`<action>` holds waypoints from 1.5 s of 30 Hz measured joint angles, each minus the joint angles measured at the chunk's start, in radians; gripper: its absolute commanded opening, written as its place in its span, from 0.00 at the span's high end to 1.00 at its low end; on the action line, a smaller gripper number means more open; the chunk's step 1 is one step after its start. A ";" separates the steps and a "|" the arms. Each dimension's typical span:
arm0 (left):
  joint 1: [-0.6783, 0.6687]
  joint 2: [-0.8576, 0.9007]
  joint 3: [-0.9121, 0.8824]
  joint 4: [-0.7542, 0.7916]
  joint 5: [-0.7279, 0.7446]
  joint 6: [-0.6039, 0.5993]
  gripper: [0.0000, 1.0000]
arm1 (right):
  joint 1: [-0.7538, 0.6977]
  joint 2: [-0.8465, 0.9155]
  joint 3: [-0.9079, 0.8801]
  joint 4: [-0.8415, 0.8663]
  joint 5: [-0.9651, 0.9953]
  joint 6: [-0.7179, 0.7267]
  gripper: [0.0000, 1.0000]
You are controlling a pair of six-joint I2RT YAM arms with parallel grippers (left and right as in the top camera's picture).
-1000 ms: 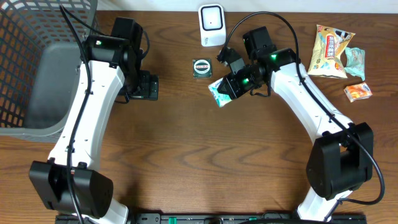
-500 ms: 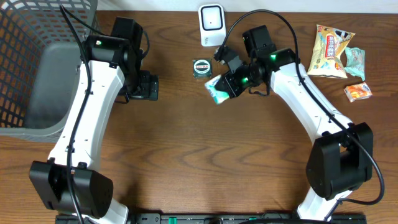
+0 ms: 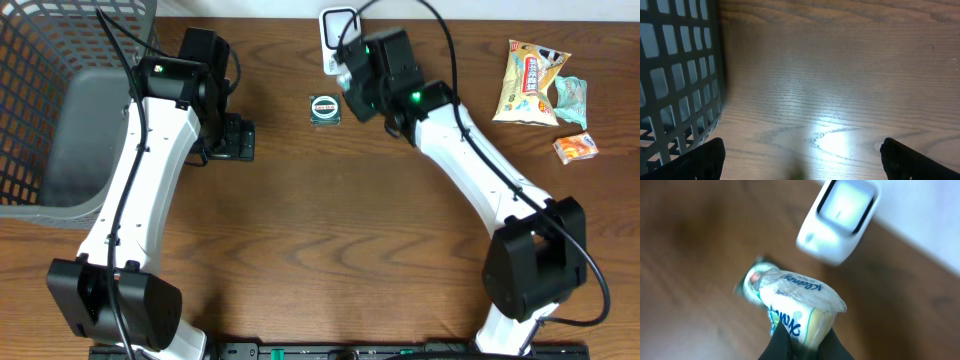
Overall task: Scan the item barcode
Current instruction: 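Hold the Kleenex pack against the scanner window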
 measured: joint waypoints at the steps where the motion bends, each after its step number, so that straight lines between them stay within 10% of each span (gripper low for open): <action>1: 0.000 0.000 0.000 0.000 0.000 0.000 0.02 | 0.000 0.018 0.043 -0.006 0.007 0.000 0.99; 13: 0.000 0.000 0.000 0.000 0.000 0.000 0.02 | -0.003 0.469 0.708 -0.112 0.195 -0.190 0.99; 27: 0.000 0.000 0.000 0.000 0.000 0.000 0.02 | 0.003 0.625 0.739 0.168 0.337 -0.637 0.99; 45: 0.000 0.000 0.000 0.000 0.000 0.000 0.02 | 0.003 0.666 0.741 0.079 0.303 -0.773 0.99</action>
